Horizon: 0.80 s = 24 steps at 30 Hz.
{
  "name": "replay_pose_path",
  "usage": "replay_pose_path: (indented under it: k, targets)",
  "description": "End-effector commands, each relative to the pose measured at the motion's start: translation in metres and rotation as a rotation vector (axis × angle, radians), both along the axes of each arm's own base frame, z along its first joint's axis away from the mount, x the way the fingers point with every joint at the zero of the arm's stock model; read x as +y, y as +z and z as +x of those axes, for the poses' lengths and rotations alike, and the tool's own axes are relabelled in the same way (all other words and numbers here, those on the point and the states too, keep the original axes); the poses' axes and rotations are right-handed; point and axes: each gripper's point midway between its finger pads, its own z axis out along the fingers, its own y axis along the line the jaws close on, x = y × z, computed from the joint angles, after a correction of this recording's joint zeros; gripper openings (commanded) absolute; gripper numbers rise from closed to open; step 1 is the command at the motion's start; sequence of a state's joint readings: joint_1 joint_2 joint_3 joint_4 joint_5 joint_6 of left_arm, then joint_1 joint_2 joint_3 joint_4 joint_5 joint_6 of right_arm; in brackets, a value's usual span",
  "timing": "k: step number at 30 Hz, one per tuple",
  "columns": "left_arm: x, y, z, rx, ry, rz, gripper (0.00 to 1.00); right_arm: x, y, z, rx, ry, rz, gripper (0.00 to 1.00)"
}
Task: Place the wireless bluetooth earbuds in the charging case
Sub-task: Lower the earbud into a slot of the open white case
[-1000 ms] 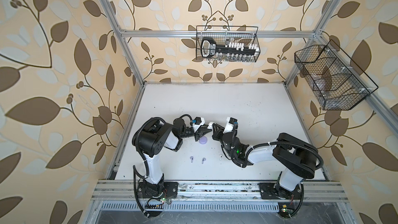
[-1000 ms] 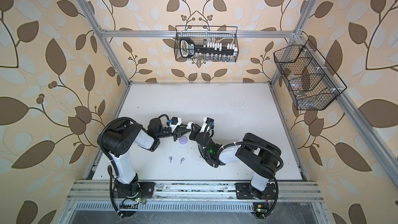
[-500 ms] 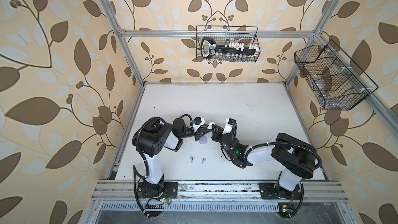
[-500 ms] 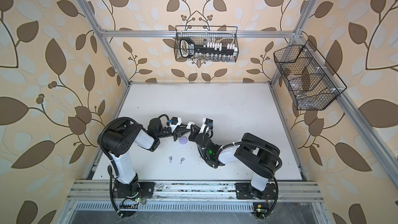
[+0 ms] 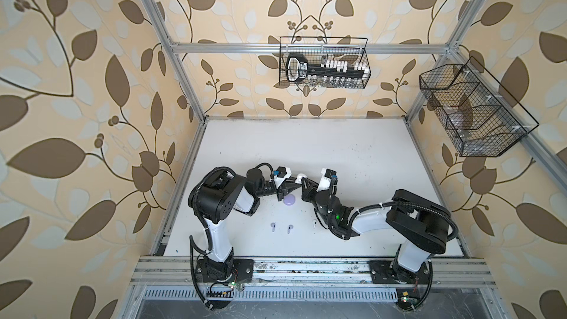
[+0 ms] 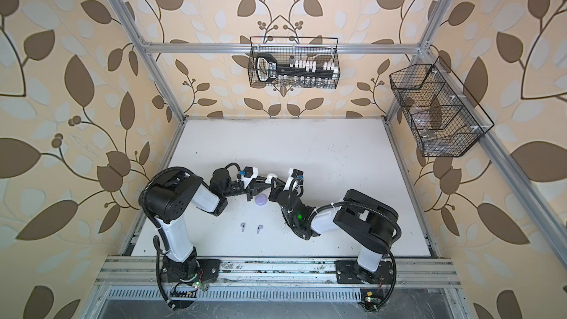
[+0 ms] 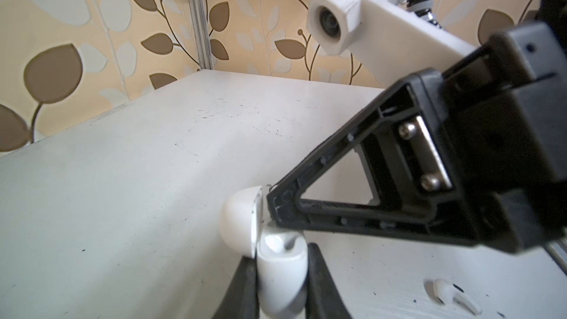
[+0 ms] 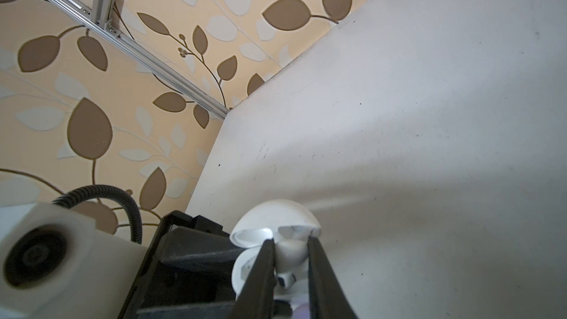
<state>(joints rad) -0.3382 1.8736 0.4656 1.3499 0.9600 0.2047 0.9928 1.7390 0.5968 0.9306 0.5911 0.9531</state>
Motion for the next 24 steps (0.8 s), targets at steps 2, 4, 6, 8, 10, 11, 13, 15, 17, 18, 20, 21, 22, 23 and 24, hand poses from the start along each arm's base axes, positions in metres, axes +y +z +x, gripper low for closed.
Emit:
replay_pose_path:
  k: [2, 4, 6, 8, 10, 11, 13, 15, 17, 18, 20, 21, 22, 23, 24]
  targets:
    - [0.003, 0.013, 0.002, -0.063, 0.001, -0.027, 0.0, 0.007, -0.006, -0.001, 0.017, 0.017, -0.003, 0.22]
    - [0.003, 0.013, 0.002, -0.064, -0.001, -0.027, 0.0, 0.006, -0.005, 0.0, 0.016, 0.016, -0.002, 0.22]
    - [0.003, 0.013, 0.001, -0.063, -0.002, -0.027, 0.0, 0.006, -0.005, 0.001, 0.017, 0.018, -0.002, 0.23]
    - [0.003, 0.013, 0.001, -0.064, -0.004, -0.027, 0.0, 0.008, -0.005, 0.0, 0.017, 0.023, -0.001, 0.24]
    - [0.003, 0.013, 0.001, -0.062, -0.003, -0.026, 0.0, 0.008, -0.004, 0.001, 0.014, 0.023, 0.001, 0.24]
    - [0.003, 0.013, 0.001, -0.062, -0.003, -0.027, 0.0, 0.008, -0.003, 0.002, 0.014, 0.022, 0.0, 0.24]
    - [0.003, 0.013, 0.001, -0.064, -0.003, -0.027, 0.0, 0.008, -0.002, 0.001, 0.012, 0.024, 0.0, 0.25]
    - [0.003, 0.012, 0.001, -0.062, -0.004, -0.026, 0.0, 0.007, -0.002, 0.001, 0.012, 0.022, -0.002, 0.25]
    - [0.003, 0.013, 0.001, -0.064, -0.004, -0.026, 0.0, 0.005, -0.001, 0.001, 0.01, 0.02, -0.002, 0.26]
    - [0.003, 0.013, 0.001, -0.064, -0.004, -0.026, 0.0, 0.005, 0.0, 0.001, 0.009, 0.02, -0.003, 0.27]
    - [0.003, 0.013, 0.001, -0.065, -0.005, -0.027, 0.0, 0.003, 0.002, 0.001, 0.006, 0.018, -0.003, 0.28]
    - [0.003, 0.013, 0.001, -0.065, -0.004, -0.026, 0.0, 0.003, 0.002, 0.001, 0.005, 0.019, -0.004, 0.28]
    - [0.003, 0.013, 0.001, -0.066, -0.007, -0.026, 0.0, 0.001, 0.003, 0.002, 0.004, 0.014, -0.003, 0.29]
    - [0.003, 0.013, 0.0, -0.065, -0.008, -0.026, 0.0, 0.001, 0.004, 0.001, 0.003, 0.015, -0.003, 0.3]
    - [0.003, 0.013, 0.001, -0.067, -0.008, -0.026, 0.0, 0.001, 0.004, 0.001, 0.002, 0.015, -0.003, 0.3]
